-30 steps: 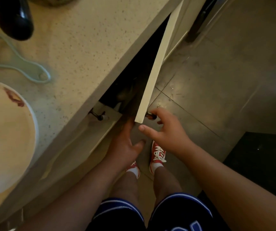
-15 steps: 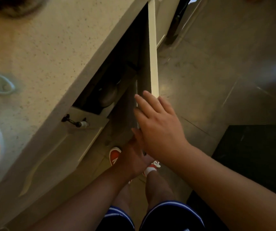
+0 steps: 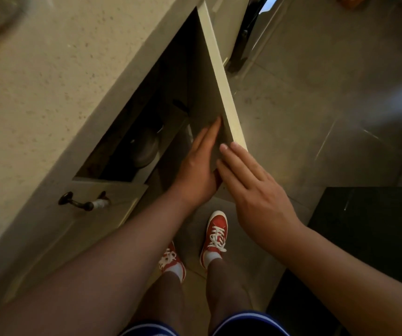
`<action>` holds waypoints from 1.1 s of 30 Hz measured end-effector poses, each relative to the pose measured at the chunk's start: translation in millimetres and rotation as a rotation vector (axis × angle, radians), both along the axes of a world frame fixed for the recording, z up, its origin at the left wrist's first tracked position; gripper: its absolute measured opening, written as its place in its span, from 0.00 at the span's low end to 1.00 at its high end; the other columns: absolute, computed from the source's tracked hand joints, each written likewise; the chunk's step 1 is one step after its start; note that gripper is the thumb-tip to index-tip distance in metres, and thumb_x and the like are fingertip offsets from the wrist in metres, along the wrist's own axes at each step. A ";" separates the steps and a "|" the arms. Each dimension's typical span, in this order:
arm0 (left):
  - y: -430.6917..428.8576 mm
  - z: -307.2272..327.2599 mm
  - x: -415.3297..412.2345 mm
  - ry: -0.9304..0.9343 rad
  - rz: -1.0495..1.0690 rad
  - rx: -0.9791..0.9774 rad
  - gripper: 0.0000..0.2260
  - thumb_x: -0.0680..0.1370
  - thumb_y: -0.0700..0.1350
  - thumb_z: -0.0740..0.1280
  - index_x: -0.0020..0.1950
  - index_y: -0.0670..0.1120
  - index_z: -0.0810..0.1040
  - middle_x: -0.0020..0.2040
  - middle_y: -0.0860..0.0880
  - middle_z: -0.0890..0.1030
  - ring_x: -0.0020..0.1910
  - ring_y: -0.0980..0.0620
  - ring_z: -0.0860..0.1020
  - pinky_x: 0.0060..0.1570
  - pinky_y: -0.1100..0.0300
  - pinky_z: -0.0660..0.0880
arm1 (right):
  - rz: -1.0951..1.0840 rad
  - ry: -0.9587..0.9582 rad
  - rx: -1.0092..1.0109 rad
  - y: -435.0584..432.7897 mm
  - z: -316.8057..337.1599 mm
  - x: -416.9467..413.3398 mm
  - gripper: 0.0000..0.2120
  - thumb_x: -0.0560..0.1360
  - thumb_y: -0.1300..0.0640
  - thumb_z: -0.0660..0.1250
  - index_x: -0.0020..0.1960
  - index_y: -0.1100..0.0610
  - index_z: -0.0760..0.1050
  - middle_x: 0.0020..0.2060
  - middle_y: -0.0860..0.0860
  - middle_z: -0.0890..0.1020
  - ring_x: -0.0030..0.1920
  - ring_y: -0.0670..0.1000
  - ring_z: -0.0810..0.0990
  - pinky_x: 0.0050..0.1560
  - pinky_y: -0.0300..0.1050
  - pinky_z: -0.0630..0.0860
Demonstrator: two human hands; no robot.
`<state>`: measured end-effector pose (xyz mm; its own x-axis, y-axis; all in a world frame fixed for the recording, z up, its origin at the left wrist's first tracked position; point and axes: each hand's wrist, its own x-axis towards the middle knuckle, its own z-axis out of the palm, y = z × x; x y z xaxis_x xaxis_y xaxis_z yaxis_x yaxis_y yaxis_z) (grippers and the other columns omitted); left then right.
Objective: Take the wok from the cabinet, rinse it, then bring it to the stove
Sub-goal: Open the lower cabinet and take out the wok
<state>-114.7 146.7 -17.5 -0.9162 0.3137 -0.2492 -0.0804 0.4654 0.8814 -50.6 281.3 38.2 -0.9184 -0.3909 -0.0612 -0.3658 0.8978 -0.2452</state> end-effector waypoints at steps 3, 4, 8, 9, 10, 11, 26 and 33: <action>18.8 3.6 -21.7 0.054 -0.003 -0.016 0.44 0.76 0.43 0.70 0.78 0.65 0.43 0.80 0.50 0.53 0.76 0.46 0.62 0.66 0.51 0.71 | -0.152 0.046 -0.042 19.2 -9.4 4.6 0.24 0.74 0.71 0.62 0.70 0.66 0.70 0.73 0.68 0.65 0.73 0.66 0.63 0.67 0.57 0.66; 25.1 2.8 -25.9 0.056 0.004 -0.014 0.46 0.75 0.43 0.71 0.78 0.66 0.42 0.80 0.51 0.52 0.76 0.45 0.61 0.65 0.51 0.70 | -0.200 0.047 -0.059 26.6 -11.6 5.1 0.25 0.73 0.71 0.64 0.70 0.66 0.70 0.73 0.69 0.65 0.71 0.68 0.67 0.63 0.54 0.71; 47.8 -6.2 -30.7 0.064 0.031 0.031 0.48 0.74 0.43 0.74 0.77 0.67 0.41 0.80 0.54 0.50 0.77 0.48 0.58 0.63 0.62 0.64 | -0.280 0.090 -0.192 60.5 -17.2 -1.5 0.25 0.74 0.68 0.66 0.71 0.63 0.69 0.67 0.67 0.72 0.61 0.63 0.78 0.52 0.43 0.76; 53.6 -8.4 -31.1 0.071 0.041 0.050 0.48 0.74 0.43 0.74 0.77 0.66 0.41 0.80 0.53 0.50 0.76 0.50 0.58 0.63 0.65 0.64 | -0.308 0.090 -0.233 69.0 -18.0 -4.6 0.26 0.74 0.68 0.67 0.71 0.62 0.67 0.65 0.66 0.74 0.59 0.60 0.78 0.53 0.37 0.74; 59.8 -9.8 -31.6 0.074 0.053 0.069 0.48 0.74 0.43 0.74 0.78 0.65 0.42 0.80 0.53 0.51 0.76 0.51 0.58 0.63 0.66 0.64 | -0.344 0.081 -0.262 77.0 -18.6 -7.6 0.29 0.73 0.67 0.69 0.72 0.61 0.65 0.64 0.64 0.76 0.57 0.57 0.79 0.53 0.33 0.70; 66.4 -10.6 -32.7 0.079 0.067 0.081 0.48 0.74 0.43 0.75 0.78 0.64 0.42 0.79 0.52 0.51 0.76 0.52 0.59 0.64 0.65 0.65 | -0.381 0.071 -0.276 84.8 -19.3 -11.4 0.30 0.73 0.67 0.70 0.73 0.61 0.65 0.62 0.62 0.77 0.56 0.56 0.79 0.53 0.31 0.68; 146.6 -13.6 -74.8 0.100 0.182 0.131 0.46 0.74 0.40 0.73 0.78 0.64 0.46 0.77 0.55 0.56 0.74 0.53 0.65 0.67 0.48 0.73 | -0.532 0.135 -0.302 197.5 -13.6 -104.7 0.13 0.72 0.57 0.75 0.55 0.59 0.81 0.47 0.53 0.84 0.45 0.50 0.79 0.44 0.42 0.75; 131.0 -6.0 -74.4 -0.021 0.093 0.038 0.28 0.77 0.42 0.70 0.75 0.56 0.66 0.68 0.51 0.72 0.63 0.56 0.75 0.57 0.58 0.78 | -0.473 0.112 -0.072 197.0 -10.6 -111.4 0.19 0.75 0.50 0.68 0.62 0.58 0.75 0.53 0.55 0.82 0.55 0.56 0.78 0.56 0.52 0.72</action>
